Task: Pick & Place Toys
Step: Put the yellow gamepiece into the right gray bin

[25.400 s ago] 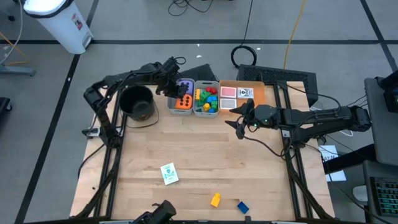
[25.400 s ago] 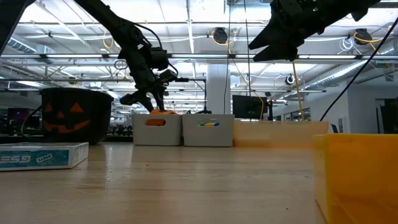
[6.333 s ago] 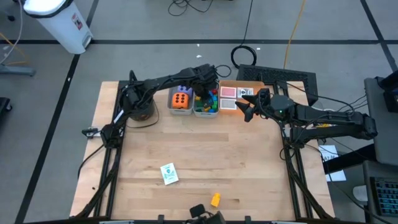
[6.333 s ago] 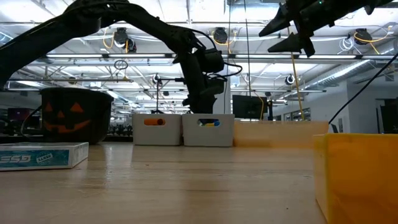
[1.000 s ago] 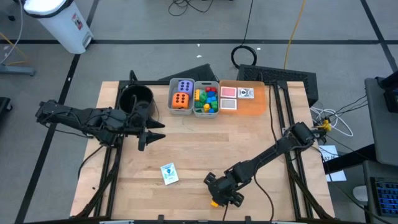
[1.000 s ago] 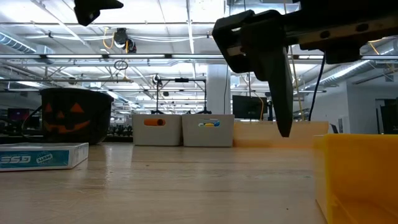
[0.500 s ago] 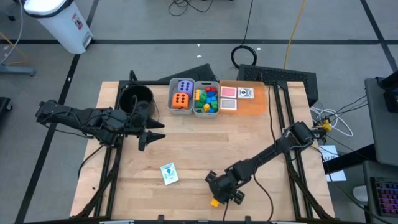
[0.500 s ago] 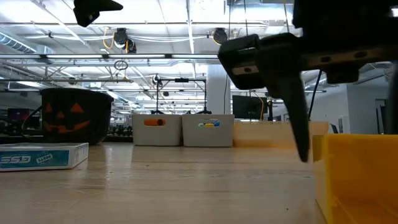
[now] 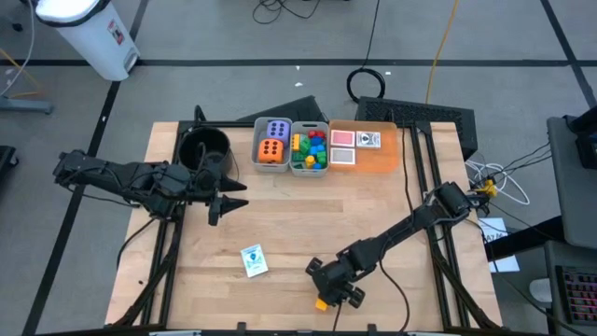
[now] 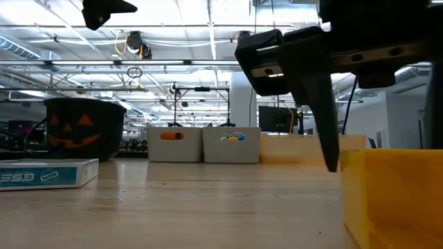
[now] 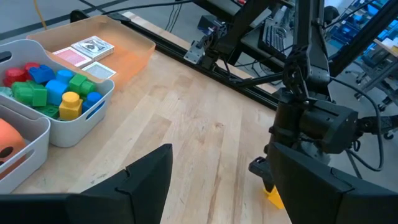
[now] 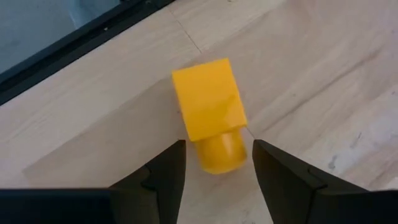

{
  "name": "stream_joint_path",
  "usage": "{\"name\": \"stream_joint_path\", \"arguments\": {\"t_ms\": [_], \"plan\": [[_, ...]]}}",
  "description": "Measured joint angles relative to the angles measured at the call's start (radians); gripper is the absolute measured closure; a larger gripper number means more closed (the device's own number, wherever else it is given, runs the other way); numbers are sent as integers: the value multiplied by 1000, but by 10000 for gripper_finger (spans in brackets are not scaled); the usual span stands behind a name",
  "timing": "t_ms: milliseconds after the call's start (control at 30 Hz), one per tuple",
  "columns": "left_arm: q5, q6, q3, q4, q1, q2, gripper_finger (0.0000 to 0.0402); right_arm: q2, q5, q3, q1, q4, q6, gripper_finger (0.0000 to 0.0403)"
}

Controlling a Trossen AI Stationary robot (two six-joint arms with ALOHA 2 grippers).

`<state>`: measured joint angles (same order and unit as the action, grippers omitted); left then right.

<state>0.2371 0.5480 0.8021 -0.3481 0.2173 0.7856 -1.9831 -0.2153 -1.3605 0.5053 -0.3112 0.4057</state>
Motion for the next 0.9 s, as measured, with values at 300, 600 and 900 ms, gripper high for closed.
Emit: {"name": "stream_joint_path", "arguments": {"t_ms": [300, 600, 900], "plan": [[0, 1, 0, 0, 0, 0, 135, 0, -17, 0, 0, 0, 0, 229], [0, 6, 0, 0, 0, 0, 135, 0, -26, 0, 0, 1, 0, 281], [0, 8, 0, 0, 0, 0, 135, 2, -30, -2, 0, 4, -2, 345]]}}
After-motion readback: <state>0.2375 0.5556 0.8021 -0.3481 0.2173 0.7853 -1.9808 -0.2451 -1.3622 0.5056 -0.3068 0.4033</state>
